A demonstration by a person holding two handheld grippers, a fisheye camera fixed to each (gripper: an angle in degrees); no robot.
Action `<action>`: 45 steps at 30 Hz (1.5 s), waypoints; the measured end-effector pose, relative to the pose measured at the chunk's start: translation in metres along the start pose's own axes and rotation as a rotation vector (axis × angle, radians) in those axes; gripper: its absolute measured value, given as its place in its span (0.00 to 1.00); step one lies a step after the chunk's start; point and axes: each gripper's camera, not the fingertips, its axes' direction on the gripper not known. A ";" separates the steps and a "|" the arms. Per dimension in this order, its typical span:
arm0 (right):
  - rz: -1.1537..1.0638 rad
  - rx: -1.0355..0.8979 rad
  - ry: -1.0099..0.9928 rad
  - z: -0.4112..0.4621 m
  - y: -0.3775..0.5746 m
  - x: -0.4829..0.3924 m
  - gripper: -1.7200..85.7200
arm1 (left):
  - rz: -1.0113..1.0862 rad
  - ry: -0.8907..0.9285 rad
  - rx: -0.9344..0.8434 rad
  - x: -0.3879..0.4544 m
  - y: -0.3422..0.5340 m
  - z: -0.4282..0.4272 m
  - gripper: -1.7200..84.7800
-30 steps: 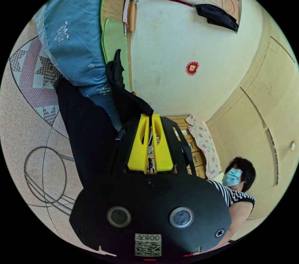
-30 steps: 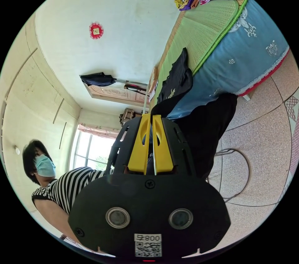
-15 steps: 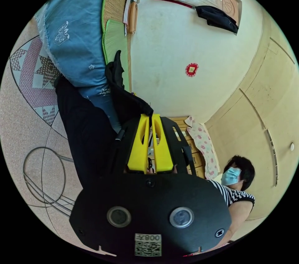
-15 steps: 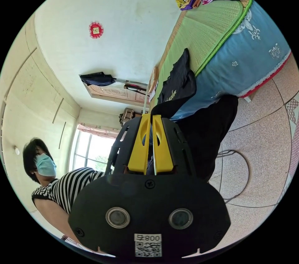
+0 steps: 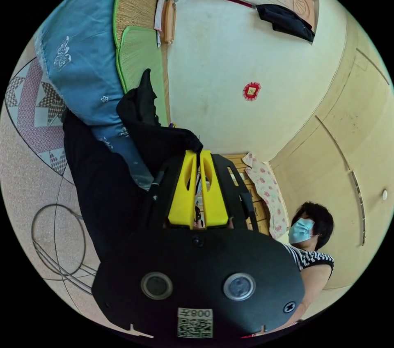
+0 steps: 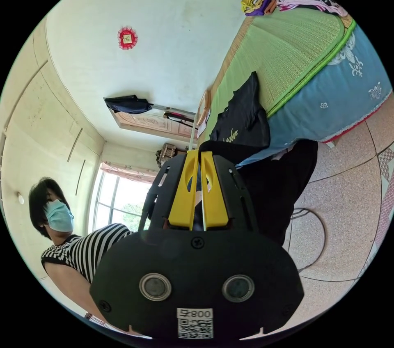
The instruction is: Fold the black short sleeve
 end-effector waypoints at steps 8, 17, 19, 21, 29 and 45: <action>-0.006 0.003 0.009 0.026 -0.054 -0.011 0.02 | 0.024 -0.014 -0.027 0.024 -0.080 0.050 0.03; -0.001 0.000 0.051 0.070 -0.138 -0.016 0.02 | 0.034 -0.084 -0.064 0.044 -0.178 0.116 0.03; 0.000 0.002 0.053 0.079 -0.155 -0.016 0.02 | 0.037 -0.098 -0.069 0.048 -0.197 0.129 0.03; 0.004 0.004 0.058 0.090 -0.177 -0.016 0.02 | 0.036 -0.112 -0.077 0.051 -0.215 0.142 0.04; 0.020 -0.015 0.092 0.132 -0.249 -0.016 0.02 | 0.019 -0.162 -0.090 0.060 -0.296 0.202 0.04; 0.154 -0.099 0.185 0.253 -0.400 0.036 0.02 | -0.094 -0.300 -0.088 0.035 -0.432 0.299 0.04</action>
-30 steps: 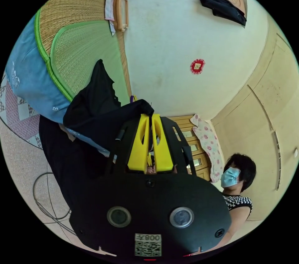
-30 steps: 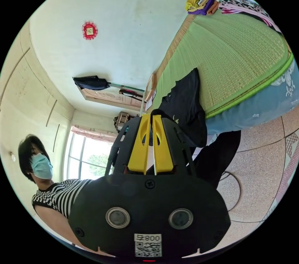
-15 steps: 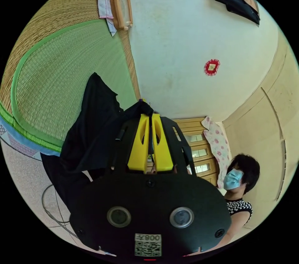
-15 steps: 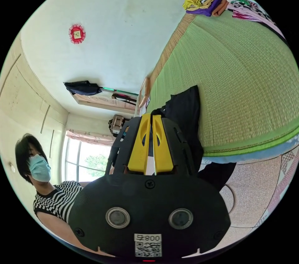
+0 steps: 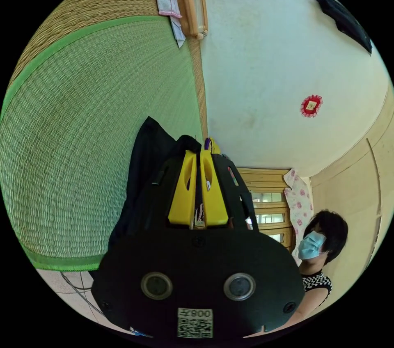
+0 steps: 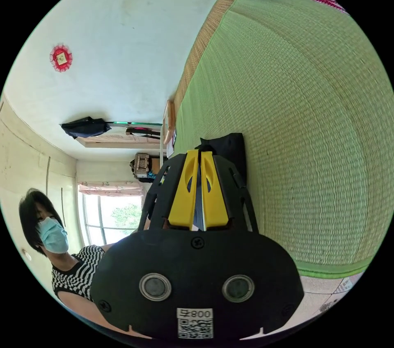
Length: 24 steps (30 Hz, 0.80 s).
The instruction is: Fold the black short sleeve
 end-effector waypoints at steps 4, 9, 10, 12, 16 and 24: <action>0.025 -0.044 0.039 0.026 -0.029 0.003 0.03 | -0.022 -0.059 -0.026 0.003 -0.028 0.019 0.04; 0.057 -0.082 0.056 0.053 -0.056 0.008 0.03 | -0.050 -0.107 -0.019 0.005 -0.051 0.033 0.05; 0.060 -0.080 0.057 0.054 -0.058 0.008 0.03 | -0.054 -0.108 -0.015 0.007 -0.056 0.035 0.05; 0.063 -0.076 0.054 0.061 -0.061 0.008 0.03 | -0.062 -0.108 -0.004 0.009 -0.061 0.038 0.05; 0.071 -0.049 0.053 0.067 -0.063 0.006 0.03 | -0.075 -0.096 0.023 0.015 -0.072 0.042 0.05; -0.010 0.016 0.045 0.081 -0.054 -0.029 0.02 | -0.009 -0.047 0.052 0.043 -0.078 0.050 0.05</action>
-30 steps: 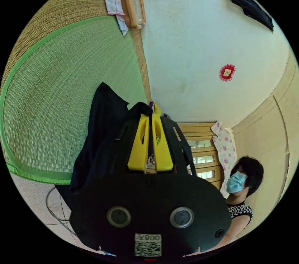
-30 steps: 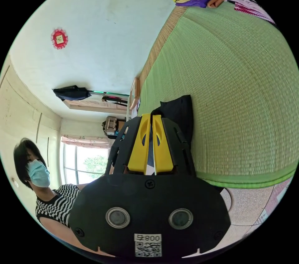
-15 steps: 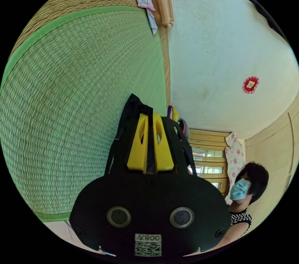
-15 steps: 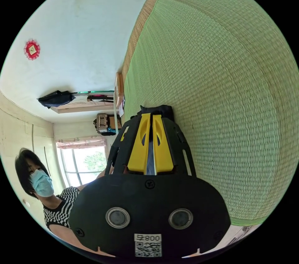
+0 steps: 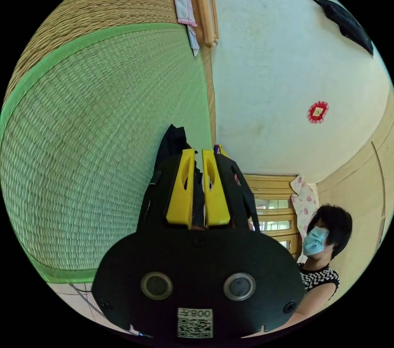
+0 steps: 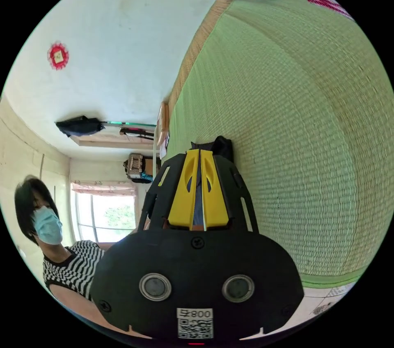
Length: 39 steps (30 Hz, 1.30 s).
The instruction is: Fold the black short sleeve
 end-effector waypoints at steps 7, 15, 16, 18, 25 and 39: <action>-0.180 -0.231 0.198 0.091 0.032 -0.059 0.02 | 0.069 -0.143 -0.293 0.028 0.026 0.068 0.07; -0.215 -0.293 0.309 0.172 0.035 -0.083 0.02 | 0.146 -0.253 -0.387 0.052 0.016 0.116 0.09; -0.208 -0.291 0.302 0.174 0.034 -0.082 0.02 | 0.136 -0.246 -0.377 0.052 0.014 0.117 0.09; -0.176 -0.288 0.266 0.183 0.032 -0.077 0.03 | 0.115 -0.229 -0.363 0.052 0.011 0.119 0.09; -0.155 -0.284 0.222 0.206 0.026 -0.077 0.02 | 0.087 -0.173 -0.369 0.057 0.001 0.133 0.04; -0.278 -0.232 0.182 0.230 -0.004 -0.131 0.02 | 0.170 -0.116 -0.299 0.100 -0.043 0.153 0.02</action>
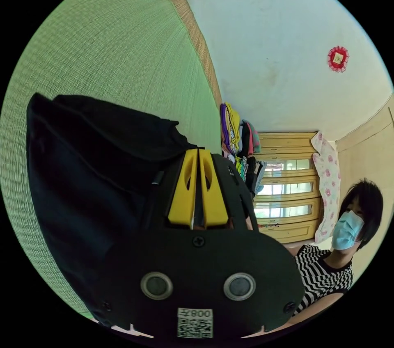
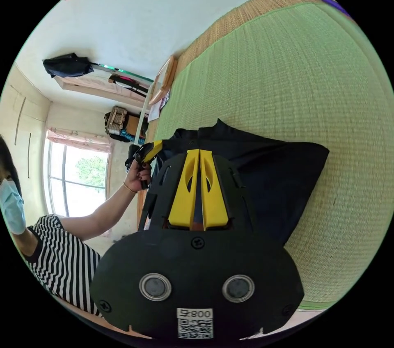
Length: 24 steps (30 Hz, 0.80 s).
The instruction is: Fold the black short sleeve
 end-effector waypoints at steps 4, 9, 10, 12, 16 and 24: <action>-0.069 -0.105 0.046 0.030 0.007 -0.020 0.02 | 0.009 -0.016 0.001 0.004 -0.003 -0.001 0.02; -0.117 -0.235 0.136 0.084 0.004 -0.036 0.02 | -0.017 -0.008 0.011 0.001 -0.005 -0.002 0.03; -0.119 -0.238 0.148 0.088 0.002 -0.037 0.02 | -0.014 -0.014 0.012 0.002 -0.007 -0.002 0.03; -0.137 -0.222 0.179 0.095 -0.006 -0.046 0.02 | -0.006 -0.017 0.009 0.005 -0.010 -0.001 0.03; -0.140 -0.173 0.240 0.093 -0.017 -0.051 0.02 | -0.002 -0.051 0.006 0.008 -0.017 -0.002 0.04; -0.117 -0.078 0.310 0.070 -0.044 -0.047 0.02 | 0.008 -0.083 0.072 0.011 -0.023 -0.020 0.07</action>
